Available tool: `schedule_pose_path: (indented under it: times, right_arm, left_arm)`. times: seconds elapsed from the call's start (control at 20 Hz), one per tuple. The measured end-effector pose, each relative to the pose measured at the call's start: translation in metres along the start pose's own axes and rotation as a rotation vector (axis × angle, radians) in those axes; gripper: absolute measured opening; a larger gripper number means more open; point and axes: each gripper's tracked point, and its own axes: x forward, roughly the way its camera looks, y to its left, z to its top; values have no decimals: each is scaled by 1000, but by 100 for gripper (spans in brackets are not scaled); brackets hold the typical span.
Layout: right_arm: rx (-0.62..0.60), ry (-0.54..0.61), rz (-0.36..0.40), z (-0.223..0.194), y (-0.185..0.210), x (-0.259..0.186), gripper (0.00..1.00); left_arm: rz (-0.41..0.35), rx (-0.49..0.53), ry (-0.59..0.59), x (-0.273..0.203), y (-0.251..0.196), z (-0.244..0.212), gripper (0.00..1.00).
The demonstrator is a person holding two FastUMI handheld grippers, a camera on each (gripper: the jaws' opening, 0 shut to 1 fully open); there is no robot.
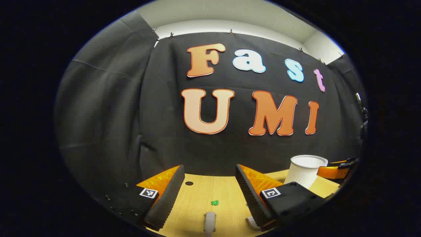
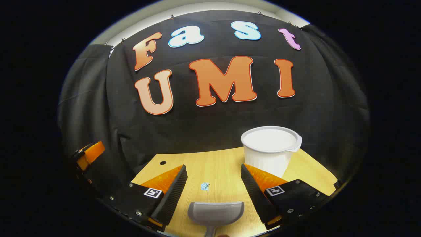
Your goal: Pick up the small broom and dustpan from the desktop, sweep the trash into the dustpan with the broom, and then empty the trash into the garbage bin.
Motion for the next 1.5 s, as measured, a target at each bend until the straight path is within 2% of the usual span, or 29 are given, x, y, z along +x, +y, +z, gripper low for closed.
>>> schedule_pose_path:
  times: [0.3,0.5,0.95,1.2,1.5]
  right_arm:
    - [-56,-51,-80,19,25,10,99]
    - [-68,-26,-40,20,40,17,99]
    - [-90,0,-78,14,31,16,99]
    - [-78,102,-91,-15,31,16,99]
    - [-142,330,-117,-94,21,3,99]
  left_arm:
    - [-23,-2,-25,30,42,10,98]
    - [32,7,-33,38,69,18,98]
    - [-31,24,-41,49,48,19,96]
    - [-38,25,-25,51,50,10,96]
    - [-29,13,0,48,61,-5,98]
